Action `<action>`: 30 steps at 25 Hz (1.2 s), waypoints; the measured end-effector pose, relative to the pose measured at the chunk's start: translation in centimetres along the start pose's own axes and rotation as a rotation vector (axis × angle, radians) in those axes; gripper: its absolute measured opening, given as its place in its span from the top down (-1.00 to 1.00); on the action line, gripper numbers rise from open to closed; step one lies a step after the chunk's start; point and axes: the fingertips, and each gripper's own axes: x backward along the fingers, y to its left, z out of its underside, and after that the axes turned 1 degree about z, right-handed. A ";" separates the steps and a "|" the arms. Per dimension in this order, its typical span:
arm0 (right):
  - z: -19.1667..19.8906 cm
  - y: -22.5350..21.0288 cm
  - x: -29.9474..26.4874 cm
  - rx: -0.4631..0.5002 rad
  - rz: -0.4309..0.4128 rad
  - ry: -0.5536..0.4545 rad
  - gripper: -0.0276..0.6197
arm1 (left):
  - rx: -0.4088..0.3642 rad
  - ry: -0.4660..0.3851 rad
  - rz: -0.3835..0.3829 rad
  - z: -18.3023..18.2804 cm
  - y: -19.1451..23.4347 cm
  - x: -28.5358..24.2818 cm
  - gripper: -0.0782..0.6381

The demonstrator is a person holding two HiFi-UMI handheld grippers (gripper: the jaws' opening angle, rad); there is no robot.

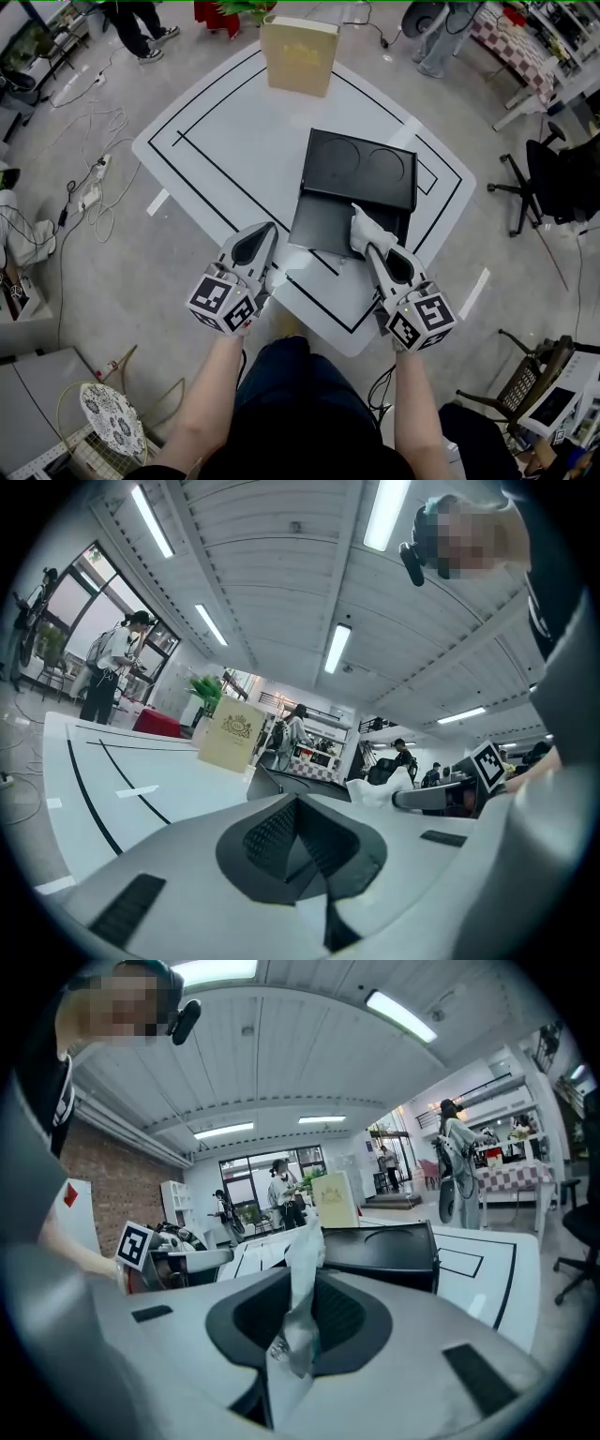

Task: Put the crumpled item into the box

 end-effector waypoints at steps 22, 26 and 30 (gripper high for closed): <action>2.1 1.1 -4.7 0.587 0.022 0.285 0.73 | 0.013 -0.007 0.012 0.0 1.7 -1.3 0.78; 2.6 0.5 -5.6 0.732 0.046 0.357 0.73 | 0.012 -0.006 0.014 -0.2 1.9 -1.5 0.78; 3.2 0.5 -6.3 0.813 0.043 0.388 0.73 | 0.014 -0.004 0.009 0.0 2.4 -1.2 0.78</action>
